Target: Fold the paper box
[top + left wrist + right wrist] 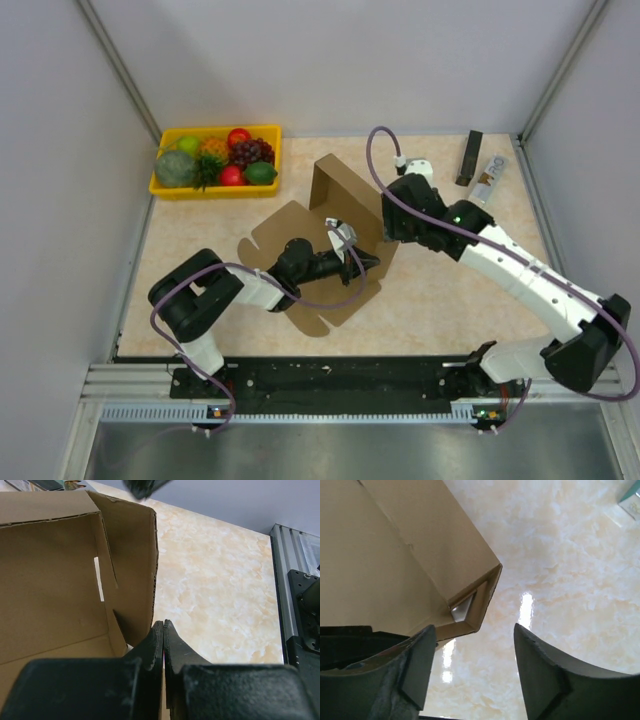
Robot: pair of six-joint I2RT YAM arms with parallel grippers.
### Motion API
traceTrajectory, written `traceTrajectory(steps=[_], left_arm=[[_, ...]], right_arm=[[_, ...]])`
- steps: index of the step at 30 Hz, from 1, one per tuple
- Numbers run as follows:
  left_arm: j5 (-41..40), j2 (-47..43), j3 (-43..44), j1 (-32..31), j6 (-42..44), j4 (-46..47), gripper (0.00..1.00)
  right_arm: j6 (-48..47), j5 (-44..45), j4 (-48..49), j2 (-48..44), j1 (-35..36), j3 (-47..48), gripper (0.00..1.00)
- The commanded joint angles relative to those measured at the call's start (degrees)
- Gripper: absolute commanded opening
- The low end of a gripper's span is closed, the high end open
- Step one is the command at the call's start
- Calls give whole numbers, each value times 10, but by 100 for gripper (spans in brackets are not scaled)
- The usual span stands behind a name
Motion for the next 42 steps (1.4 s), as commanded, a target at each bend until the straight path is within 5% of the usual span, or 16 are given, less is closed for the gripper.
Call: traceTrajectory(steps=[1, 7, 12, 18, 42], left_arm=[[1, -1, 8, 6, 5, 9, 0], [-1, -1, 16, 8, 2, -12, 0], [-2, -3, 14, 15, 2, -18, 0], [2, -2, 17, 19, 2, -23, 0], [6, 12, 38, 38, 1, -51, 0]], right_arm=[[-50, -48, 35, -55, -2, -3, 67], [-144, -143, 82, -52, -26, -2, 88], [-203, -331, 117, -41, -124, -10, 90], [-275, -382, 117, -1, -141, 12, 90], [-349, -310, 104, 73, -154, 51, 88]])
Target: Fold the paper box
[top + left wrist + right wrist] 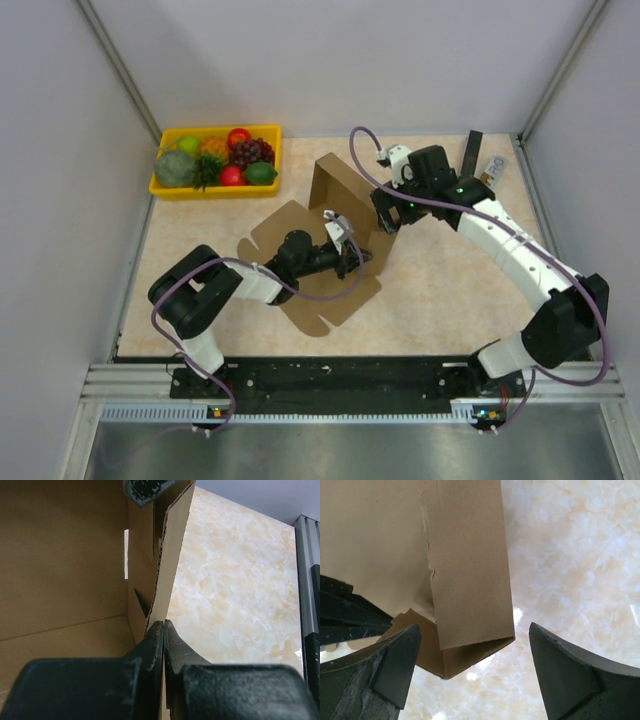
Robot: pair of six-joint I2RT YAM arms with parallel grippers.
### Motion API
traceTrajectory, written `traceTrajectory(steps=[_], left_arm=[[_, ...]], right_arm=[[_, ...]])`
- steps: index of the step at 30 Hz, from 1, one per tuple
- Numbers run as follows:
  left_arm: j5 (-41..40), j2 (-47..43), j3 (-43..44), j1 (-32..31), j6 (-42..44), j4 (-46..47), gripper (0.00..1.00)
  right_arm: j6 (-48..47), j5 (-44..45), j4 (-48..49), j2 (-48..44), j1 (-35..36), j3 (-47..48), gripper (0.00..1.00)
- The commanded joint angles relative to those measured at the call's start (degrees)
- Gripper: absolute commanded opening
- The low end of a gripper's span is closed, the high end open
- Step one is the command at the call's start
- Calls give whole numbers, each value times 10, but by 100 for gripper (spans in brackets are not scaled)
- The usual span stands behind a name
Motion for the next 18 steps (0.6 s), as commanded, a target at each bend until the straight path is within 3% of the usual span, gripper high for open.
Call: traceTrajectory(steps=[1, 13, 18], left_arm=[[4, 9, 20, 5, 1, 14, 0], [-27, 14, 30, 12, -7, -14, 0], [-34, 22, 41, 20, -8, -40, 0]], right_arm=[[-9, 19, 10, 16, -1, 40, 88], [32, -59, 43, 22, -1, 34, 63], [52, -90, 62, 9, -1, 11, 60]])
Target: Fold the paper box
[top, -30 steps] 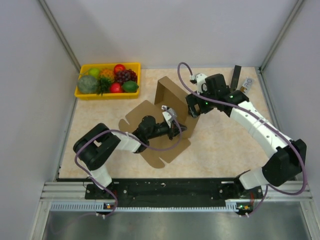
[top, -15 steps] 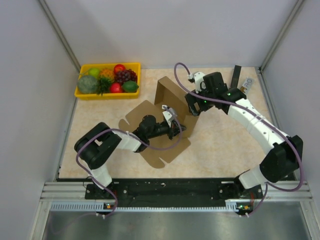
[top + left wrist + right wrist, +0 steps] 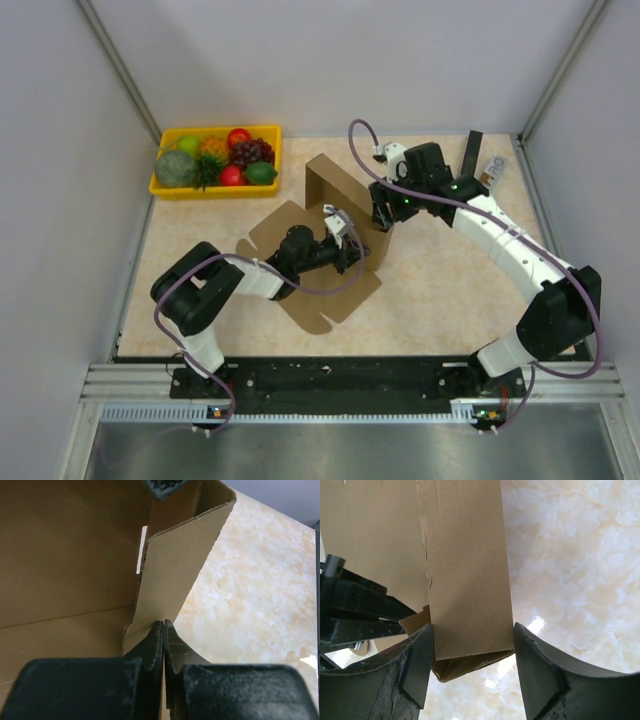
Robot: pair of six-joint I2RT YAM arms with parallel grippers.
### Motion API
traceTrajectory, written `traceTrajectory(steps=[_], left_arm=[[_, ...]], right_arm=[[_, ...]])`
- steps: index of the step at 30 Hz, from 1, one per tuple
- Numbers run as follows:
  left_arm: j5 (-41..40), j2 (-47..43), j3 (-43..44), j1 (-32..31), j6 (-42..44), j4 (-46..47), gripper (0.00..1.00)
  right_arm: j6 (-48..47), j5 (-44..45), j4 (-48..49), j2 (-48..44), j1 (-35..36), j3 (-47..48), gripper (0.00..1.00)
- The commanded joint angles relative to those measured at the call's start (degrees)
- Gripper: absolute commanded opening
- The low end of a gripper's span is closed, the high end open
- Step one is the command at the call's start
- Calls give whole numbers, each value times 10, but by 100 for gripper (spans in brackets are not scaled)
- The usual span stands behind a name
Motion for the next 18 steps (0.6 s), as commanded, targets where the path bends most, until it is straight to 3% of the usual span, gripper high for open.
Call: traceTrajectory(steps=[1, 12, 18], left_arm=[[-14, 13, 24, 13, -3, -9, 0], [-23, 15, 42, 27, -24, -18, 0], [-16, 10, 41, 27, -28, -12, 1]], right_arm=[[24, -46, 41, -21, -1, -7, 60], [-7, -54, 52, -41, -1, -43, 61], [-24, -15, 45, -36, 5, -41, 62]])
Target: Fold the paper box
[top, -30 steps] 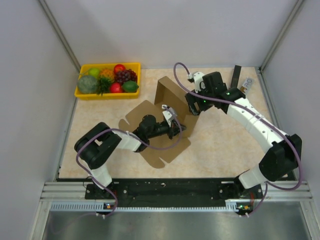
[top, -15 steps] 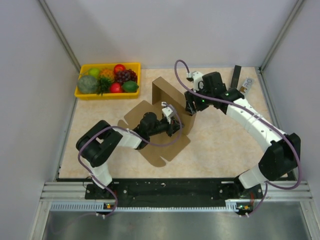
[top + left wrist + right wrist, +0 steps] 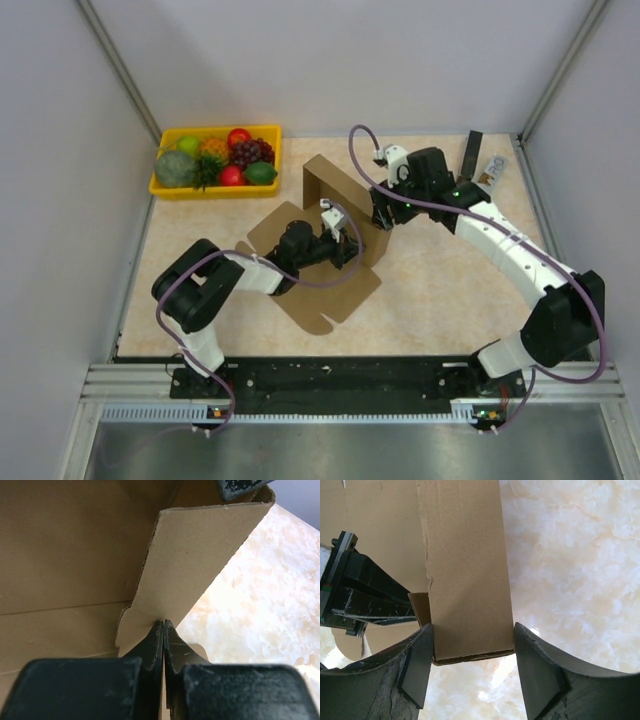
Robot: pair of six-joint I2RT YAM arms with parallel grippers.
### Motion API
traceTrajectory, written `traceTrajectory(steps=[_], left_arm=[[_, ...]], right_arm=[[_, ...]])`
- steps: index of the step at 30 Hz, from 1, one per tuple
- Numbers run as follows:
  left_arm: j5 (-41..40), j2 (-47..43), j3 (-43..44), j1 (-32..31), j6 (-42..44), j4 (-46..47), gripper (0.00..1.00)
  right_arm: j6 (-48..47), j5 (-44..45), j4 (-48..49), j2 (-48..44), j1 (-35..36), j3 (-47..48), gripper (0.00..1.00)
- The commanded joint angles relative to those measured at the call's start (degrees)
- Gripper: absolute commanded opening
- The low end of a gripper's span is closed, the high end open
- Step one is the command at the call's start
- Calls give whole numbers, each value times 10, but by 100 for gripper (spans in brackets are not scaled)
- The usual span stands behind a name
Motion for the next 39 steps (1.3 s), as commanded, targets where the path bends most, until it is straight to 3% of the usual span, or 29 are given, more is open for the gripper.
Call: traceTrajectory(steps=[1, 12, 21, 28, 39], left_arm=[[-6, -3, 21, 4, -7, 26, 2], [-43, -7, 31, 7, -27, 9, 16], [-60, -8, 36, 9, -36, 12, 15], [-92, -5, 42, 8, -65, 9, 15], [-110, -2, 53, 9, -91, 3, 15]], right_arm=[[-6, 5, -7, -12, 8, 3, 63], [10, 40, -5, -4, 44, 13, 66], [30, 74, -2, -10, 44, 3, 73], [123, 37, 22, -20, 38, -3, 80], [100, 71, 90, -64, 38, -91, 92]])
